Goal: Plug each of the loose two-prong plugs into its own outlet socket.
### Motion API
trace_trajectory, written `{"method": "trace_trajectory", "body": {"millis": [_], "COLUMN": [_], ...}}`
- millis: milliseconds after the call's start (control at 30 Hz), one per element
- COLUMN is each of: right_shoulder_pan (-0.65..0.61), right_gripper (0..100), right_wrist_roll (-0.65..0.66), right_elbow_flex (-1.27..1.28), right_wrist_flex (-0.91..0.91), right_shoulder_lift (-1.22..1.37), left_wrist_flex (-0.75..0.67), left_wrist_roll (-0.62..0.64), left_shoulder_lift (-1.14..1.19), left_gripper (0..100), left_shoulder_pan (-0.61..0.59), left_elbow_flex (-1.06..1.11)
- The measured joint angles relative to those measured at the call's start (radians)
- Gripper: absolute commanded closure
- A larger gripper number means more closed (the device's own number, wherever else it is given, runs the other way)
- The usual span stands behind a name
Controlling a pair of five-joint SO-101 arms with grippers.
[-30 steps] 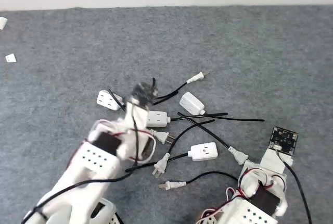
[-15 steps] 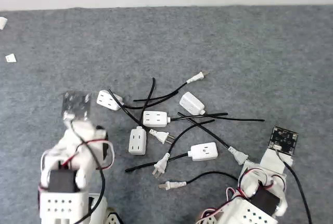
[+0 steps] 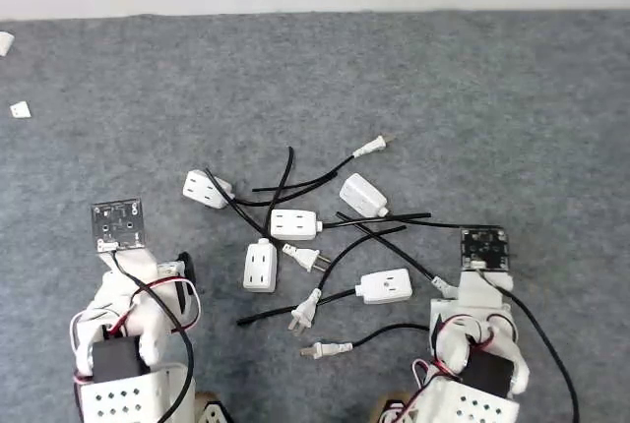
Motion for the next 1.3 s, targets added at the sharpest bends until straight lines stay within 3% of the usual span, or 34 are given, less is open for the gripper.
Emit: {"method": "trace_trajectory", "body": {"millis": [167, 300, 467, 633, 800, 967, 1133, 1300], "right_shoulder_pan": [-0.043, -0.143, -0.204, -0.311, -0.525, -0.778, -0.878, -0.953], "right_gripper": [93.6, 93.6, 93.6, 93.6, 93.6, 93.5, 85.2, 84.8], "right_wrist_roll": [0.183, 0.123, 0.038, -0.043, 0.012, 0.068, 0.061, 0.060], "right_elbow_flex": [-0.183, -0.427, -0.637, -0.720, -0.721, -0.789, -0.964, -1.125], "right_wrist_flex": [0.014, 0.092, 0.100, -0.048, -0.226, -0.292, -0.301, -0.310], "right_shoulder_lift": [0.003, 0.106, 0.416, 0.815, 1.040, 1.192, 1.422, 1.685], "left_wrist_flex": [0.006, 0.011, 0.014, 0.014, 0.011, -0.021, -0.025, -0.048], "left_wrist_roll": [0.000, 0.000, 0.000, 0.000, 0.000, 0.015, 0.020, 0.020], "left_shoulder_lift": [0.000, 0.000, 0.000, 0.000, 0.000, 0.000, 0.000, 0.000], "left_gripper": [83, 83, 83, 83, 83, 83, 83, 83], "left_shoulder_pan": [0.000, 0.000, 0.000, 0.000, 0.000, -0.069, -0.092, -0.094], "left_elbow_flex": [0.000, 0.000, 0.000, 0.000, 0.000, 0.000, 0.000, 0.000]}}
